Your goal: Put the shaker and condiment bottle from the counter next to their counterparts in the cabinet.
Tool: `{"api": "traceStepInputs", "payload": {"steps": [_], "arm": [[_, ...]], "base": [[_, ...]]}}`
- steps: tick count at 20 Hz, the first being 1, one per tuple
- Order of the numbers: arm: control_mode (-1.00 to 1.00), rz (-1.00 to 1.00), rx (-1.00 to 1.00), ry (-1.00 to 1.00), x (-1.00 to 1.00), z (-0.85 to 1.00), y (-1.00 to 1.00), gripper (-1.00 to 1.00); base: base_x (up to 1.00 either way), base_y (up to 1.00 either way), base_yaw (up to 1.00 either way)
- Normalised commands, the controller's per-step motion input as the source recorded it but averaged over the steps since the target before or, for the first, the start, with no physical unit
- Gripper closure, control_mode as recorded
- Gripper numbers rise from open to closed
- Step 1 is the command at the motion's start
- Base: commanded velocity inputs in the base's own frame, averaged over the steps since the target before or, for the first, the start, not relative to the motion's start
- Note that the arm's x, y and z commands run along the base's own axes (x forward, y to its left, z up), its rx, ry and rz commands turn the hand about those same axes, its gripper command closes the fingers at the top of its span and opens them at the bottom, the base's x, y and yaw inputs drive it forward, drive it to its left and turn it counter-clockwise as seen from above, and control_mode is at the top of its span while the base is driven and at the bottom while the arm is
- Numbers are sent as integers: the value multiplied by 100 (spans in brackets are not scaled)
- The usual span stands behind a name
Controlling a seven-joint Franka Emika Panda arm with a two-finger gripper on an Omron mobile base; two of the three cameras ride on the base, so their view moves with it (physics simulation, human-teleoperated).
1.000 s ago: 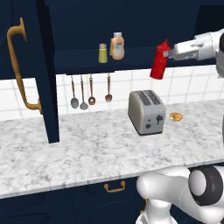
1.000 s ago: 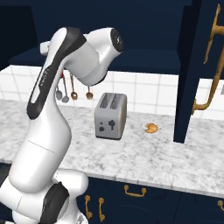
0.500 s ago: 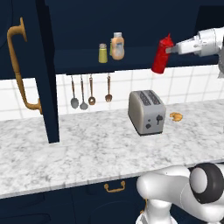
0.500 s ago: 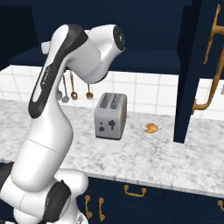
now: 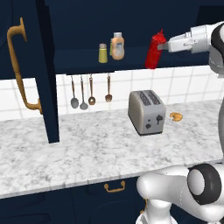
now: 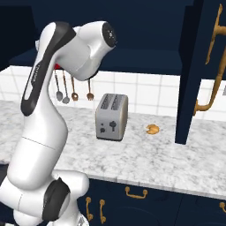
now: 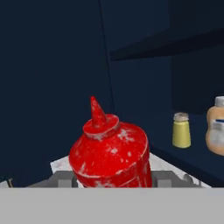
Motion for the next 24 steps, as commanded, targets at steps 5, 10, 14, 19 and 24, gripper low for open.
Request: {"api": "traceStepInputs", "payload": {"steps": [5, 10, 14, 19, 24], "arm": [[-100, -2, -5, 6, 14, -4, 6, 100], [-100, 0, -3, -4, 25, -30, -5, 100], [-100, 0, 0, -8, 37, -15, 0, 100], [-100, 0, 0, -2, 46, 0, -4, 100], [-100, 0, -2, 0, 45, 0, -24, 100]], "base": [[0, 0, 0], [0, 0, 0], [0, 0, 0], [0, 0, 0], [0, 0, 0]]}}
